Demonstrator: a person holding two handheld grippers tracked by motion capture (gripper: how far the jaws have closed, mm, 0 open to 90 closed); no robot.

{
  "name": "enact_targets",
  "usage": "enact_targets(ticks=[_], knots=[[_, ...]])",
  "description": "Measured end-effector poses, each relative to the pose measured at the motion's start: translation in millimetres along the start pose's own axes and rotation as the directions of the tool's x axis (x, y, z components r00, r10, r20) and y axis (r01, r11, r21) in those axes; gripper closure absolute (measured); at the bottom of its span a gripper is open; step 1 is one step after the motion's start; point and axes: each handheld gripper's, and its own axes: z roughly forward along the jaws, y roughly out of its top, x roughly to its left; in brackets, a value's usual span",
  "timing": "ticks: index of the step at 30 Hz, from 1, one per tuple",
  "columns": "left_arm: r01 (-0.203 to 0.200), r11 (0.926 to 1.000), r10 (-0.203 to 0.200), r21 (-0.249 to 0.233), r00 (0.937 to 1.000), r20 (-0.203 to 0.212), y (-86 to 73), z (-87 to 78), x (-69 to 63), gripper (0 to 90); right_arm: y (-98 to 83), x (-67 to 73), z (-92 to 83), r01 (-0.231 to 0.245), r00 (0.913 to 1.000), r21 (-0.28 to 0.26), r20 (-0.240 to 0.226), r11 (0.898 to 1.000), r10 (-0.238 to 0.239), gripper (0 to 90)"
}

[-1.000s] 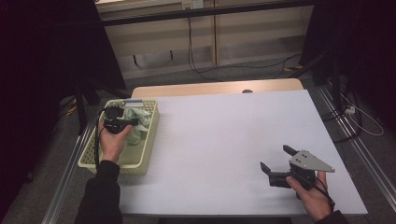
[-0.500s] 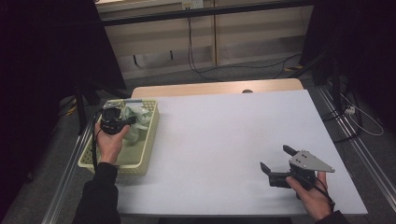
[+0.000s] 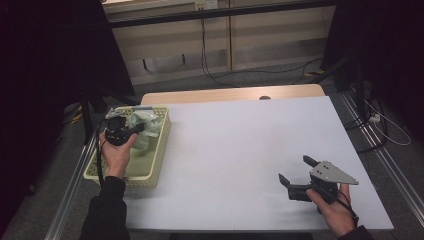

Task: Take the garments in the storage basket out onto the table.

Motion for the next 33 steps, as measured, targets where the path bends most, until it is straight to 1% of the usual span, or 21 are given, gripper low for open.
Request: enact_targets(ticks=[4, 7, 11, 13, 16, 18, 20, 24, 26, 29, 30, 33], knots=[[-0.031, 0.9995, 0.03, -0.009, 0.9995, -0.009, 1.2, -2.3, -4.4, 84.4, 0.0, -0.1, 0.0, -0.001, 1.0, 0.0, 0.001, 1.0, 0.001, 1.8], [-0.017, 0.9994, 0.017, -0.031, 0.9998, 0.0, 0.9, -5.4, -4.3, 84.4, 0.0, 0.1, 0.2, 0.0, 1.0, 0.0, 0.0, 1.0, 0.0, 1.8], [-0.026, 0.9985, 0.026, -0.049, 0.9997, -0.005, 1.7, -9.6, -4.8, 84.4, -0.1, -0.1, 0.2, 0.0, 1.0, 0.001, 0.0, 1.0, 0.0, 1.8], [-0.021, 0.9975, 0.021, -0.067, 0.9998, 0.002, 2.2, -12.4, -4.9, 84.3, 0.0, 0.0, 0.3, 0.0, 1.0, 0.0, 0.0, 1.0, 0.0, 1.8], [0.011, 0.9951, -0.009, -0.098, 0.9997, 0.021, 0.0, -14.0, -3.6, 84.4, 0.0, 0.5, 0.6, 0.0, 1.0, 0.001, -0.002, 1.0, 0.0, 1.8], [0.003, 0.9944, -0.003, -0.106, 1.0, 0.007, 0.0, -15.5, -4.4, 84.4, 0.0, 0.5, 0.6, -0.001, 1.0, 0.001, -0.003, 1.0, 0.001, 1.8], [0.025, 0.9916, -0.023, -0.127, 0.9996, 0.015, 0.1, -17.6, -3.9, 84.4, 0.0, 0.3, 0.4, -0.001, 1.0, 0.0, -0.002, 1.0, 0.001, 1.8], [-0.003, 0.9878, 0.002, -0.156, 1.0, -0.007, 0.2, -21.9, -5.7, 84.4, -0.1, 0.1, 0.1, 0.001, 1.0, 0.0, -0.003, 1.0, -0.001, 1.8], [-0.003, 0.9851, 0.005, -0.172, 1.0, 0.008, 1.1, -24.2, -5.4, 84.3, -0.1, 0.2, 0.4, 0.0, 1.0, 0.0, -0.003, 1.0, 0.0, 1.8], [0.014, 0.9791, -0.009, -0.203, 0.9997, 0.024, 1.6, -28.1, -5.7, 84.3, 0.0, 0.3, 0.2, 0.002, 1.0, 0.0, -0.005, 1.0, -0.002, 1.8], [0.009, 0.9784, -0.005, -0.207, 0.9998, 0.02, 1.9, -29.2, -6.8, 84.3, 0.0, 0.2, 0.2, 0.001, 1.0, 0.0, -0.005, 1.0, -0.001, 1.8], [0.004, 0.9708, 0.003, -0.24, 0.9996, 0.028, 3.1, -31.6, -10.4, 84.3, 0.0, 0.3, 0.2, 0.001, 1.0, 0.0, -0.005, 1.0, -0.001, 1.8]])
